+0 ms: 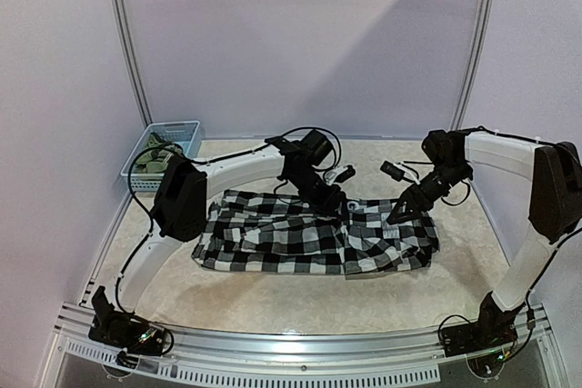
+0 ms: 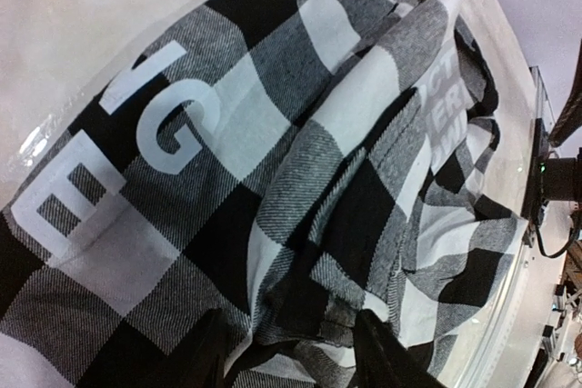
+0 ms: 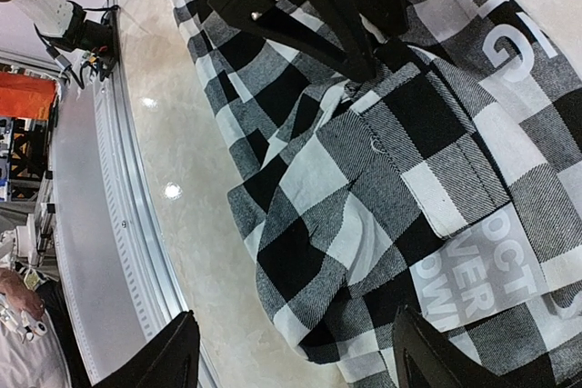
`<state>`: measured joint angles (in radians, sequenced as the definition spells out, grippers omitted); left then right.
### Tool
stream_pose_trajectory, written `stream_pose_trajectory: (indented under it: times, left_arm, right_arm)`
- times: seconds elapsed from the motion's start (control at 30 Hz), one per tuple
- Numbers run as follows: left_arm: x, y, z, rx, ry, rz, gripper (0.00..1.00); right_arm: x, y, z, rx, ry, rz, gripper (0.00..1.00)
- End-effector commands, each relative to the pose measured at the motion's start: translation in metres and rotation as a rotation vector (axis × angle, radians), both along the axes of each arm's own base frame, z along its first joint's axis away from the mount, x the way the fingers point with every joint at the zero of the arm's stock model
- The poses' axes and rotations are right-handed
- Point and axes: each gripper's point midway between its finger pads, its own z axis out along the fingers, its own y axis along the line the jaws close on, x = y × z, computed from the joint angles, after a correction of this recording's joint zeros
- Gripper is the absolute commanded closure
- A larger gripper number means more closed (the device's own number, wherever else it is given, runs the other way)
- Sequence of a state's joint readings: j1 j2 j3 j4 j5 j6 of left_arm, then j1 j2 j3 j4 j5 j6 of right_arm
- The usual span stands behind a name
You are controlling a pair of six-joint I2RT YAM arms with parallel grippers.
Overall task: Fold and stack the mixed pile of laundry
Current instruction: Adjust the 1/3-folded shirt at the center of the board.
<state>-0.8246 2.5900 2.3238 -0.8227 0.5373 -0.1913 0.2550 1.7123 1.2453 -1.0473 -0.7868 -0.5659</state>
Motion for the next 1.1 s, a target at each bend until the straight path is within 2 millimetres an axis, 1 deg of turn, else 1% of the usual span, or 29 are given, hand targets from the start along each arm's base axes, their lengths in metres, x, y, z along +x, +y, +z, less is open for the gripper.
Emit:
stream_pose_trajectory:
  times: [0.0, 0.07, 0.2, 0.27, 0.37, 0.47, 0.8, 0.87, 0.93, 1.03, 1.07]
  left_arm:
    - [-0.003, -0.016, -0.002, -0.044, 0.015, 0.011, 0.52]
    - [0.000, -0.020, -0.001, -0.059, 0.018, 0.029, 0.55]
    - [0.006, -0.024, 0.002, -0.083, 0.031, 0.061, 0.65]
    - [0.005, -0.025, 0.004, -0.095, 0.040, 0.062, 0.70]
    - [0.005, -0.024, 0.004, -0.098, 0.058, 0.065, 0.74]
    - [0.003, -0.022, 0.003, -0.092, 0.068, 0.061, 0.75]
    - [-0.008, -0.010, -0.007, -0.023, 0.093, 0.032, 0.73]
    - [-0.011, -0.010, -0.008, -0.020, 0.097, 0.024, 0.77]
    - [-0.011, -0.012, -0.005, -0.030, 0.097, 0.022, 0.85]
    - [-0.007, -0.016, 0.004, -0.052, 0.078, 0.031, 0.98]
    - [-0.004, -0.016, 0.009, -0.061, 0.068, 0.038, 1.00]
  right_arm:
    - [-0.002, 0.000, 0.002, 0.007, -0.016, -0.003, 0.27]
    - [-0.003, 0.001, 0.002, 0.009, -0.014, -0.001, 0.27]
    - [-0.005, 0.000, 0.001, 0.010, -0.011, -0.001, 0.27]
    - [-0.006, 0.000, 0.002, 0.010, -0.013, 0.000, 0.28]
    - [-0.007, -0.001, 0.002, 0.008, -0.016, 0.000, 0.28]
    - [-0.007, -0.001, 0.001, 0.009, -0.013, 0.000, 0.28]
    - [-0.007, 0.000, 0.003, 0.012, -0.018, -0.001, 0.29]
    - [-0.007, 0.000, 0.003, 0.012, -0.018, -0.002, 0.29]
    - [-0.007, 0.000, 0.003, 0.012, -0.017, -0.002, 0.30]
    - [-0.007, -0.001, 0.004, 0.012, -0.022, -0.004, 0.30]
    - [-0.007, -0.001, 0.004, 0.009, -0.023, -0.003, 0.30]
